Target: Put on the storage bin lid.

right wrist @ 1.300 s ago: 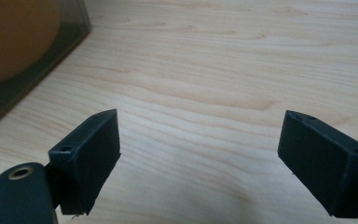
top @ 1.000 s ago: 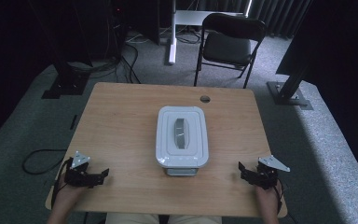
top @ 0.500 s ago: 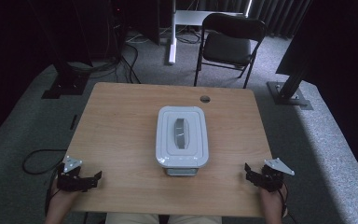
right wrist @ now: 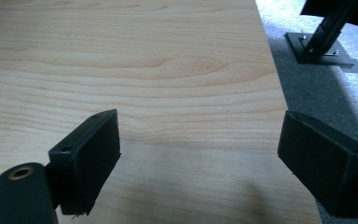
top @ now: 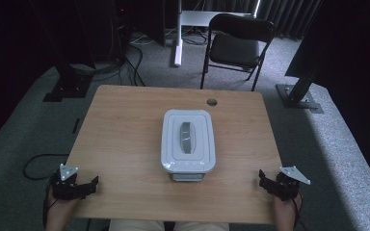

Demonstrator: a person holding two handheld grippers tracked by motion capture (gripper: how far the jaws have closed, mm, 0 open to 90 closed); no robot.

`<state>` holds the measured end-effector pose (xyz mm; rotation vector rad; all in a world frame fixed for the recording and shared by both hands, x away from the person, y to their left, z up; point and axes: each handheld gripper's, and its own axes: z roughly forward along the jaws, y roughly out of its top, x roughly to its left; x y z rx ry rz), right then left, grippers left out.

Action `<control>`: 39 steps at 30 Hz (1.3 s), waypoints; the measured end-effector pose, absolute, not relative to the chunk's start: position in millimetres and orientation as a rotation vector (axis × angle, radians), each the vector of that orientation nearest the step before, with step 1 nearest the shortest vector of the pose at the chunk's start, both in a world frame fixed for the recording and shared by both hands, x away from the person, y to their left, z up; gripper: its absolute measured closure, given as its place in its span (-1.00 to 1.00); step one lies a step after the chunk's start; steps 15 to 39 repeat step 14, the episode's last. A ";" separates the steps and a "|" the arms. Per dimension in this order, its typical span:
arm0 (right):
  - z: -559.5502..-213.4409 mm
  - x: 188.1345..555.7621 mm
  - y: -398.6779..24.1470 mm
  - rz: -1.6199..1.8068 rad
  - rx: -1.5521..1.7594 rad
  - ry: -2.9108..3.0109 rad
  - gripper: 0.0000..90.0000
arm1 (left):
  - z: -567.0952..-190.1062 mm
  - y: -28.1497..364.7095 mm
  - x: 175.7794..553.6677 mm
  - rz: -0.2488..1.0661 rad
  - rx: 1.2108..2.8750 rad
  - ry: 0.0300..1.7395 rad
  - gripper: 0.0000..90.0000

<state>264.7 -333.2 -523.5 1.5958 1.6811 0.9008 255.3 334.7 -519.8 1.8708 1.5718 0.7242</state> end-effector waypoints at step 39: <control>-524.0 267.7 -337.1 0.883 1.672 1.645 -0.70 | -522.1 336.8 254.9 0.776 1.841 1.645 -0.95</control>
